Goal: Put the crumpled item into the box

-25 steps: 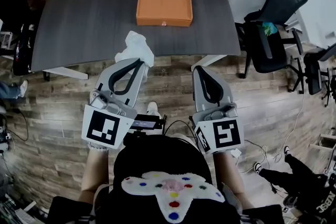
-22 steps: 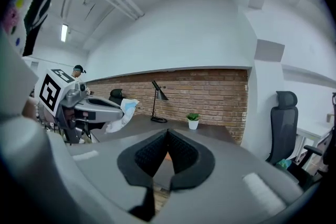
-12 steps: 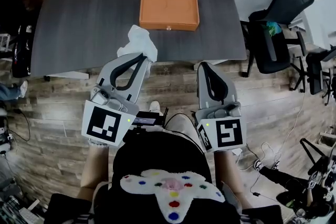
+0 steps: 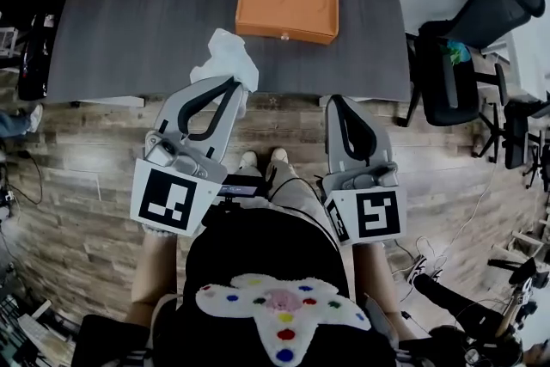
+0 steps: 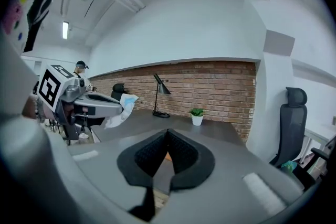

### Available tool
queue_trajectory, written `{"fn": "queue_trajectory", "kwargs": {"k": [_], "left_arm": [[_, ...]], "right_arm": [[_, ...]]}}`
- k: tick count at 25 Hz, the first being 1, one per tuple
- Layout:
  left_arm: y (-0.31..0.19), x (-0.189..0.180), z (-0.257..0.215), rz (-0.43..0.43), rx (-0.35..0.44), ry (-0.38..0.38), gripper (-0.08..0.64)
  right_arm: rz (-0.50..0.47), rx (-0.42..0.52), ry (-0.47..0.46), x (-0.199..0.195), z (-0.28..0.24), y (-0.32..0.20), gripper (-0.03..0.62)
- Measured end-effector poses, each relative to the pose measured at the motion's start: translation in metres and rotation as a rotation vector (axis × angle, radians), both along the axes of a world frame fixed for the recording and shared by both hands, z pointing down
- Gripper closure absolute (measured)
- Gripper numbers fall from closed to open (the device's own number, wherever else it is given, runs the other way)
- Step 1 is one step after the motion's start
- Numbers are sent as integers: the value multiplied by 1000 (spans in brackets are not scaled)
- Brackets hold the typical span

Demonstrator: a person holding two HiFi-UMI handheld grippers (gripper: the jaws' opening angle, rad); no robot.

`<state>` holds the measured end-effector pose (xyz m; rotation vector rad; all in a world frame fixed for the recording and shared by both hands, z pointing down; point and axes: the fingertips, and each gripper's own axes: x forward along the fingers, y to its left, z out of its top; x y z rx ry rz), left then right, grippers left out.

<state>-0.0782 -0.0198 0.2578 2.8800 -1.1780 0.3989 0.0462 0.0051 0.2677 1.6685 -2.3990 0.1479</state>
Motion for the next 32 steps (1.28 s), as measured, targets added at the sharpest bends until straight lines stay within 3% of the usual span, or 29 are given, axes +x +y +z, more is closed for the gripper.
{"fn": "queue_trajectory", "kwargs": {"k": [7,23,29,32], "left_arm": [[0,0,2,-47,-4,-8,549],[-11,-11,18,-149,-43,-12,549],[-18,-17,24,-187,-48,-26,549],[-22,-20,27,-198,-52,-34,549]], "right_arm": [[-52,-17,-42,-1,7,-8,583],[-159,-67,-1,-15,45,-36,583],[-162,-94,-45,-17,64,-59,583],[-152,-90,-63,-16,70,-72,553]]}}
